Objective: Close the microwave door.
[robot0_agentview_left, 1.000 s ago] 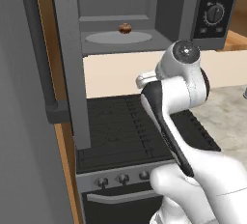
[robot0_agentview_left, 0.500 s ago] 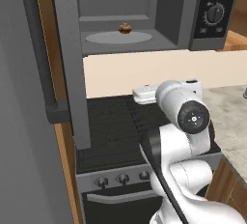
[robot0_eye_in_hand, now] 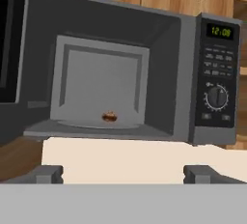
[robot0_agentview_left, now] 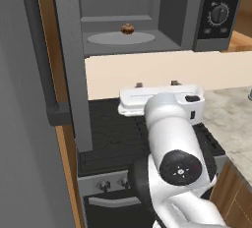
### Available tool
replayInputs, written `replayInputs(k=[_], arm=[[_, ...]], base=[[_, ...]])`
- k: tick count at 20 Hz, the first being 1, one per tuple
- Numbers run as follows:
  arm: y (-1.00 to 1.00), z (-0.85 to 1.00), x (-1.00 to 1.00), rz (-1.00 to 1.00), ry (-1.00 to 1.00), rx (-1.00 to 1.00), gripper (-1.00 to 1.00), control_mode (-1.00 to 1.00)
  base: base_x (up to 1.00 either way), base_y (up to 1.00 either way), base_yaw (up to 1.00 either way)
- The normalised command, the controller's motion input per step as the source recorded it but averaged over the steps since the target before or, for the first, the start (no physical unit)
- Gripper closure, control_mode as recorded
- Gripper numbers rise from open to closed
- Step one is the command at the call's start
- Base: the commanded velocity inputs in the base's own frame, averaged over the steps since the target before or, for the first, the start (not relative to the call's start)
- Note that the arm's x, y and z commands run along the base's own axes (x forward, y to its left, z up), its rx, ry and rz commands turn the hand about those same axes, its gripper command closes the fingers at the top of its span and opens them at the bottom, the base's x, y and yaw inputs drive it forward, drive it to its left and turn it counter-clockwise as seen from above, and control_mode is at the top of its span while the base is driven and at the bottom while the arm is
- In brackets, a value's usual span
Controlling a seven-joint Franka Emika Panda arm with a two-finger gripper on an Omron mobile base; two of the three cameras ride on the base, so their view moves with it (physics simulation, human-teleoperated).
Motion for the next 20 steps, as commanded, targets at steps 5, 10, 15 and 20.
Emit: replayInputs(k=[5, 10, 15, 20], arm=[[0.45, 0.00, -0.71, 0.02, -0.37, -0.02, -1.00, -1.00], [0.39, -0.01, -0.53, 0.00, -0.36, -0.04, -1.00, -1.00], [0.06, -0.20, -0.84, 0.00, -0.44, -0.02, -1.00, -1.00], [0.52, -0.02, -1.00, 0.05, -0.35, -0.01, -1.00, -1.00]], base=[[0.00, 0.00, 0.00], [0.00, 0.00, 0.00], [0.00, 0.00, 0.00], [0.00, 0.00, 0.00]])
